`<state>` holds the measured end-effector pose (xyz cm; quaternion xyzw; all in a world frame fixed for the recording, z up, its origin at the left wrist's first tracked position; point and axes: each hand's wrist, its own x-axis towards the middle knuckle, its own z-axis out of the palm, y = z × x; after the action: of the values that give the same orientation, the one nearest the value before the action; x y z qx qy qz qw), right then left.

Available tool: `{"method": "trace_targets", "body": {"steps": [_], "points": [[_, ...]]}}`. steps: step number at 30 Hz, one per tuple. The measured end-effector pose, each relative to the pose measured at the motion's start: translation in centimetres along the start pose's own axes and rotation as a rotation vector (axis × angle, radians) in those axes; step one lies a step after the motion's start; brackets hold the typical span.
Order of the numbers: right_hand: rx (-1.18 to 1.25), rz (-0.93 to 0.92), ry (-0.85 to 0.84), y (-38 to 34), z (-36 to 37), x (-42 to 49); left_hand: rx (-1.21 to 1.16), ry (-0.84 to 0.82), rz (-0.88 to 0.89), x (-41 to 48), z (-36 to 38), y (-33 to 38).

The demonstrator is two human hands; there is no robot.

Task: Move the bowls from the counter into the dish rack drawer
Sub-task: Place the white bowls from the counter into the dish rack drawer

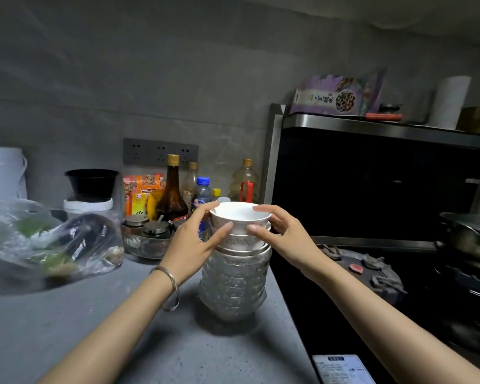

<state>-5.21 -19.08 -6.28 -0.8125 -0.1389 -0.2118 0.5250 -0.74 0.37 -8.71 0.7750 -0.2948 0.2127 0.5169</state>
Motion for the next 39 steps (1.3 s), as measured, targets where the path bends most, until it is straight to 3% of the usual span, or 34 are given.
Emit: {"method": "trace_targets", "body": {"steps": [6, 11, 15, 18, 22, 26, 31, 39], "points": [[-0.002, -0.091, 0.080, -1.5, -0.6, -0.3, -0.108, 0.073, 0.068, 0.3, 0.4, 1.6], [0.156, -0.220, 0.150, -3.8, -2.9, -2.0, -0.330, 0.094, 0.190, 0.1, 1.5, 6.4], [0.158, -0.225, 0.172, -4.7, -5.9, -5.4, -0.491, 0.052, 0.184, -1.2, 4.0, 9.3], [0.087, -0.136, 0.193, -4.6, -8.5, -8.9, -0.548, -0.016, 0.166, -2.5, 6.6, 10.8], [-0.231, -0.065, 0.256, -3.4, -12.6, -14.5, -0.588, -0.176, 0.133, -4.8, 11.2, 12.3], [-0.378, -0.009, 0.108, -2.2, -16.6, -20.0, -0.610, -0.373, 0.080, -8.2, 16.4, 13.2], [-0.252, 0.266, -0.051, 0.7, -19.7, -27.1, -0.591, -0.554, -0.019, -13.3, 23.5, 13.2], [-0.128, 0.573, -0.080, 8.6, -21.8, -34.6, -0.597, -0.820, -0.277, -20.4, 32.8, 10.1]]}}
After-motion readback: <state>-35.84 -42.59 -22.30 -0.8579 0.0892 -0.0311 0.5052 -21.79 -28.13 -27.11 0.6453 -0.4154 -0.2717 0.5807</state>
